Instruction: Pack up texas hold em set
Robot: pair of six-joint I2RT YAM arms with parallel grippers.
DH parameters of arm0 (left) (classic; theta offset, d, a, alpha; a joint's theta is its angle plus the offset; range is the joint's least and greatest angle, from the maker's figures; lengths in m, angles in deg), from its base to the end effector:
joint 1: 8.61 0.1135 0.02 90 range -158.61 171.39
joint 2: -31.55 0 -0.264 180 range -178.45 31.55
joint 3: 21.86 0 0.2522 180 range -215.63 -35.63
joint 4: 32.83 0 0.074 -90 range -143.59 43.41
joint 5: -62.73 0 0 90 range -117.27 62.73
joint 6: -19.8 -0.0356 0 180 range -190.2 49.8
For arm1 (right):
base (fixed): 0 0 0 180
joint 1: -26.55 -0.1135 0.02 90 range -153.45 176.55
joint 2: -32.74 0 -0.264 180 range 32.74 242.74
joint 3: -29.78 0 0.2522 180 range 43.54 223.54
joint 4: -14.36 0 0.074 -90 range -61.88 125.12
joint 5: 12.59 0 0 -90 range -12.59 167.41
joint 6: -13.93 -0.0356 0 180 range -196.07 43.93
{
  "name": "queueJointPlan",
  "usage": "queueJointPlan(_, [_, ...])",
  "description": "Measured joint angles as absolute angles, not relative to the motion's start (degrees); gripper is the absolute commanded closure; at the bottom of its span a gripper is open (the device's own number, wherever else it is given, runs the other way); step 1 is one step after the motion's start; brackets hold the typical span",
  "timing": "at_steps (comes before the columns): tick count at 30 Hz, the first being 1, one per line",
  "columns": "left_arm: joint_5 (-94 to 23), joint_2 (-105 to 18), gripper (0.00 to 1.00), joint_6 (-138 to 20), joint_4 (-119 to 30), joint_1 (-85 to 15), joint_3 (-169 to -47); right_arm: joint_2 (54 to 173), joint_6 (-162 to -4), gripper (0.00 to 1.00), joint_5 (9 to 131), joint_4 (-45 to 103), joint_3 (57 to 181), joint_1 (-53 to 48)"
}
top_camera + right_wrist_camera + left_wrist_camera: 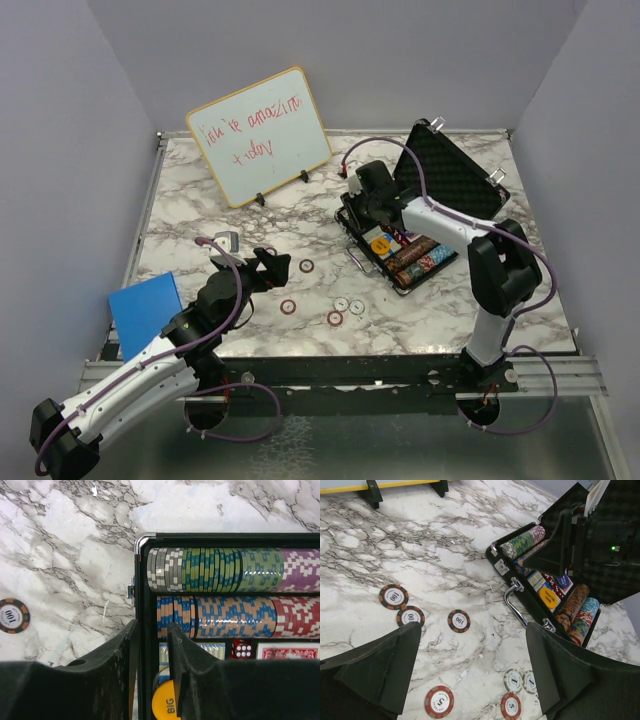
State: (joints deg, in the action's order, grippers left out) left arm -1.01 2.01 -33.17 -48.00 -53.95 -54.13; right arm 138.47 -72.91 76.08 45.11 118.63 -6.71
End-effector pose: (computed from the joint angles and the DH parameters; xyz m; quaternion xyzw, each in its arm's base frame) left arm 0.1136 -0.0925 0.2329 -0.0869 0.7675 -0.2684 0.5757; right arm 0.3397 0.2238 0.2134 -0.2953 0.8844 0.1043 0.3462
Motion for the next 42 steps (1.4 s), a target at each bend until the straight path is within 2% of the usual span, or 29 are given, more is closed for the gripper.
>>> queueJointPlan(5, [-0.98, 2.01, 0.07, -33.14, -48.05, -53.95, -54.13, 134.50, -76.71, 0.57, 76.21, 48.26, 118.63, -6.71])
queueJointPlan(9, [-0.90, 2.03, 0.06, -32.95, -48.14, -53.95, -54.13, 129.49, -80.56, 0.42, 76.15, 52.06, 118.02, -7.17])
queueJointPlan(14, [-0.72, 2.01, 0.01, -32.51, -48.20, -53.95, -54.13, 122.19, -85.54, 0.34, 76.02, 56.91, 113.32, -10.12])
queueJointPlan(24, [1.55, 1.70, 0.01, -31.46, -49.12, -53.95, -54.15, 121.75, -97.30, 0.30, 80.94, 63.84, 107.92, -24.91])
queueJointPlan(32, [1.81, 1.70, 0.01, -30.02, -49.53, -53.95, -54.15, 125.75, -105.65, 0.30, 83.51, 65.57, 104.19, -24.98])
queueJointPlan(42, [1.79, 0.85, 0.01, -29.25, -49.40, -53.95, -54.15, 130.50, -104.71, 0.32, 81.77, 66.77, 102.52, -25.96])
